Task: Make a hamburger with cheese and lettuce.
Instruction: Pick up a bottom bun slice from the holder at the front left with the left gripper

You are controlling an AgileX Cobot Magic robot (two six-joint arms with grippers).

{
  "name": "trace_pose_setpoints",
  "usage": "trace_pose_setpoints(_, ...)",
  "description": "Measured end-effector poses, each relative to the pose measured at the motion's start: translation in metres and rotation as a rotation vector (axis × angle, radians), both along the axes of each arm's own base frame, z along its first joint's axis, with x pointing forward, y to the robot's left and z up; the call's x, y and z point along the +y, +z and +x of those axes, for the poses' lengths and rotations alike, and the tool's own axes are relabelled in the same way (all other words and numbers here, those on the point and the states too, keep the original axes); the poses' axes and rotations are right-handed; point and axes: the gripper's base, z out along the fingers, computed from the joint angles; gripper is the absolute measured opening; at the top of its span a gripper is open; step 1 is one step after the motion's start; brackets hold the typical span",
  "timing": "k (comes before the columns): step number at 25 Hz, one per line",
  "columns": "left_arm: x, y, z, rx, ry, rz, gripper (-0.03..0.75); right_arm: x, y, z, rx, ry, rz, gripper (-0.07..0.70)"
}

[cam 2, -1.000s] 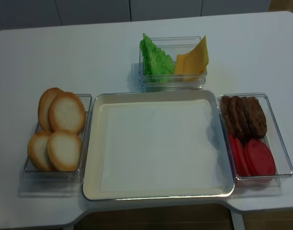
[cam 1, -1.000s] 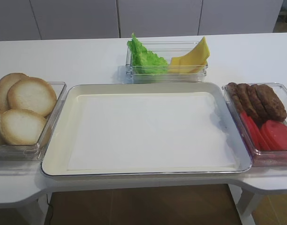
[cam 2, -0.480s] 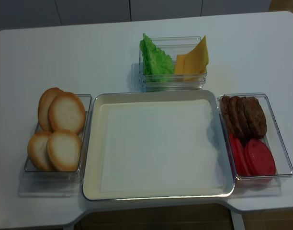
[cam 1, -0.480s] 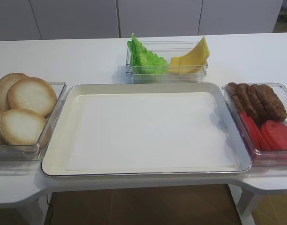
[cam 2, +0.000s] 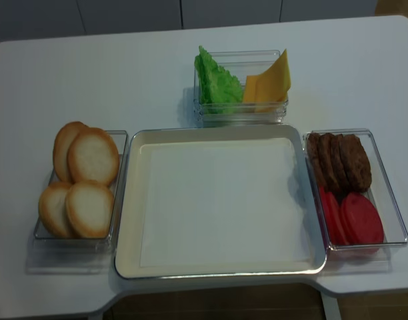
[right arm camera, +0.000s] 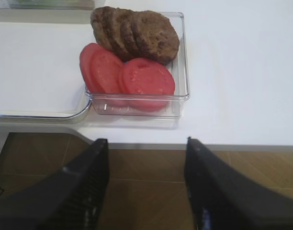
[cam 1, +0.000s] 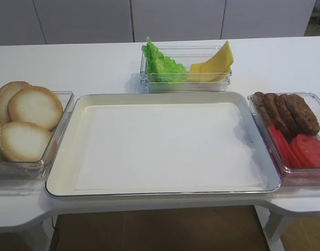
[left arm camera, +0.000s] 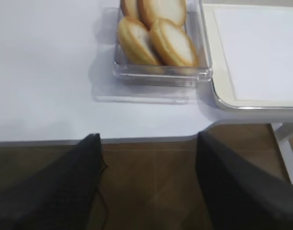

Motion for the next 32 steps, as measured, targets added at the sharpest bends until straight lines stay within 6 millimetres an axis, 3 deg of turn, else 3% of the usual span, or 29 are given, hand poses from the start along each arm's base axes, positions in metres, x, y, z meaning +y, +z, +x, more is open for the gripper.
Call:
trace_pose_setpoints(6,0.0,0.045,0.019,0.019,0.045,-0.045,0.46,0.0,0.0,0.0,0.0,0.0,0.0,0.387)
trace_pose_setpoints(10,-0.002,0.065,0.05,0.063,0.072,-0.061,0.46,0.0,0.0,0.0,0.0,0.0,0.0,0.387)
trace_pose_setpoints(17,-0.007,0.078,0.132,0.174,0.072,-0.049,0.46,0.0,0.0,0.0,0.0,0.0,0.0,0.387)
trace_pose_setpoints(26,-0.014,0.074,0.252,0.334,0.04,0.004,0.46,0.0,0.0,0.0,0.0,0.0,0.0,0.387)
trace_pose_setpoints(32,0.004,0.062,0.315,0.438,0.038,0.054,0.46,0.0,0.0,0.0,0.0,0.0,0.0,0.387)
